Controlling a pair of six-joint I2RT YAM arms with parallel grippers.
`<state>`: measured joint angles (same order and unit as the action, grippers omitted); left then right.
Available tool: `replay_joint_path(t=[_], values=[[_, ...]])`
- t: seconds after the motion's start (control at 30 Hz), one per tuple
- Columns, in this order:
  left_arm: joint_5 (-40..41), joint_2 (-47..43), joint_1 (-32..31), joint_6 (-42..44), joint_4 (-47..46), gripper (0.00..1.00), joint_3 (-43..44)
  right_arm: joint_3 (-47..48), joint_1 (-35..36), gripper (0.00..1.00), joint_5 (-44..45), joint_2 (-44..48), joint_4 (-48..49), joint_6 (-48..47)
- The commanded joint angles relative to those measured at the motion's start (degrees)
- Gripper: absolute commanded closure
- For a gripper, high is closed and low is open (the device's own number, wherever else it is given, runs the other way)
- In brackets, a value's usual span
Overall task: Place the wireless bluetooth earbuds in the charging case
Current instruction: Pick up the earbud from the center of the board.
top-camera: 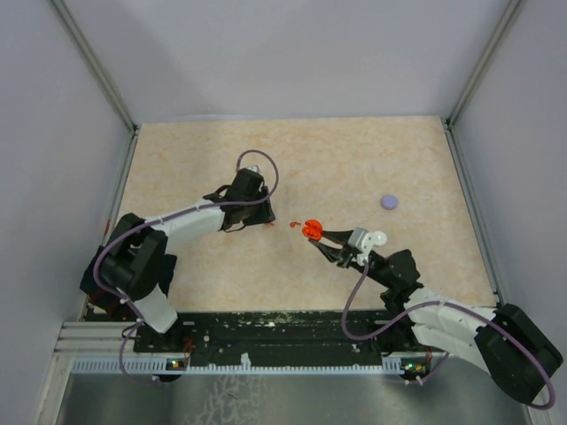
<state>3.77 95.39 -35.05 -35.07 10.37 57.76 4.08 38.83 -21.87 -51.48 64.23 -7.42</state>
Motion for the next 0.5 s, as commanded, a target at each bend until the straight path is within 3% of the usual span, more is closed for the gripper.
replay_joint_path(t=[0.0,0.17,0.47], values=[[6.2,3.9,-0.8,-0.8,4.6,0.51,4.8,0.1,-0.1,1.0,0.2,-0.6,3.9,0.6],[7.2,7.4,-1.0,-0.3,6.5,0.58,7.1,0.2,-0.2,1.0,0.1,-1.0,3.9,0.8],[5.4,11.1,-1.3,1.7,7.6,0.61,9.7,0.4,-0.2,1.0,0.1,-1.5,3.4,0.6]])
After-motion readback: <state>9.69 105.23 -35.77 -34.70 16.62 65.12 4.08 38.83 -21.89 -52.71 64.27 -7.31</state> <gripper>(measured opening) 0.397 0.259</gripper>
